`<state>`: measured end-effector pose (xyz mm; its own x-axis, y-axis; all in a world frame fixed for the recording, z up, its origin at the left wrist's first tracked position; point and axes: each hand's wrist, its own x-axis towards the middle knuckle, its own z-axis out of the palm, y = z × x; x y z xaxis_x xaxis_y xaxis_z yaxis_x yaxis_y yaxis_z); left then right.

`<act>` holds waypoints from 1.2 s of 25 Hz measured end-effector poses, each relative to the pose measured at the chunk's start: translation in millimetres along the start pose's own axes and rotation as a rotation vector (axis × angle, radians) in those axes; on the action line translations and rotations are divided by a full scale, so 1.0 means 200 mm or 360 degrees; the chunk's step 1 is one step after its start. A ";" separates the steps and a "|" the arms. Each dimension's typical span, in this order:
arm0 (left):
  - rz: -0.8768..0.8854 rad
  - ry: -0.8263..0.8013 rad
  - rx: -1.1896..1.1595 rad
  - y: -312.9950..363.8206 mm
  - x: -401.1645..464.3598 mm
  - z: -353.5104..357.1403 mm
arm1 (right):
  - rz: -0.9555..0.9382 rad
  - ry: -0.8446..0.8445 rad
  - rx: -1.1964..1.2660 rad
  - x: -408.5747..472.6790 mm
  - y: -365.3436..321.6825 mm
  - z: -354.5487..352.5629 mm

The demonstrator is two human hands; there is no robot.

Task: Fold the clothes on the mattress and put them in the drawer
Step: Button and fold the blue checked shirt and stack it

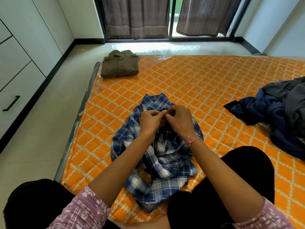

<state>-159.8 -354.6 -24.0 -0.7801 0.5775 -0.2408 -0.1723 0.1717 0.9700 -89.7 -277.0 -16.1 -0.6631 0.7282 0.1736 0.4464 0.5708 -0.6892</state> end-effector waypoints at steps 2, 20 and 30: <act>0.0016 0.0070 0.0089 0.01 0.02 0.02 | -0.0018 0.0060 -0.0063 -0.02 -0.01 0.01; 0.0134 -0.0347 0.0823 -0.13 0.08 -0.07 | 0.1179 -0.0348 0.1654 0.22 0.05 -0.11; -0.0137 -0.0333 0.0433 -0.22 0.06 -0.14 | 0.0253 -0.0529 -0.0121 -0.13 0.15 0.08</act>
<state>-177.6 -377.8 -68.9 -0.6246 0.6980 -0.3502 -0.0433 0.4168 0.9080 -68.7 -285.2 -52.8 -0.7352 0.6542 -0.1776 0.5943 0.4961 -0.6330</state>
